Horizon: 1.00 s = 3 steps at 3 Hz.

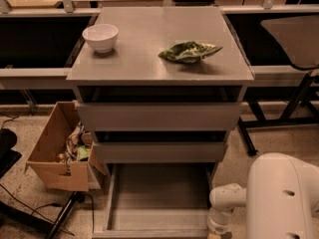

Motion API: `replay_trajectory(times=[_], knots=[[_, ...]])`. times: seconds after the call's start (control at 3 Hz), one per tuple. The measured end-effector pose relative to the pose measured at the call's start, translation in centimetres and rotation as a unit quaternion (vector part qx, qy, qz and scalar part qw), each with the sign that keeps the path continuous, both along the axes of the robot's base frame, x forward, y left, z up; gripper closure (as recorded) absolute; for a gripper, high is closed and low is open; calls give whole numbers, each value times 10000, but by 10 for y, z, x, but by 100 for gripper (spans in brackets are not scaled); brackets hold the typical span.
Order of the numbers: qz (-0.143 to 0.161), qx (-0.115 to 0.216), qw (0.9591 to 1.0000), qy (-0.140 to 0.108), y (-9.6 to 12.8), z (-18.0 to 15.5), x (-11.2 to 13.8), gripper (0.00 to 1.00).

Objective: Open bottom drawer

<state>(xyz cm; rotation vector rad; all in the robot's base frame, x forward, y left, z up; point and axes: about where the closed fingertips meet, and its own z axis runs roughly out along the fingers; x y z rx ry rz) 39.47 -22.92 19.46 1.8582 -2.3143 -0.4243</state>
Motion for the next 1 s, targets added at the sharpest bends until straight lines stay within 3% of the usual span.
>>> replay_trajectory(times=[0.33, 1.0], knots=[[-1, 70, 9999, 107, 4, 1, -7, 100], [-1, 70, 9999, 108, 4, 1, -7, 58]])
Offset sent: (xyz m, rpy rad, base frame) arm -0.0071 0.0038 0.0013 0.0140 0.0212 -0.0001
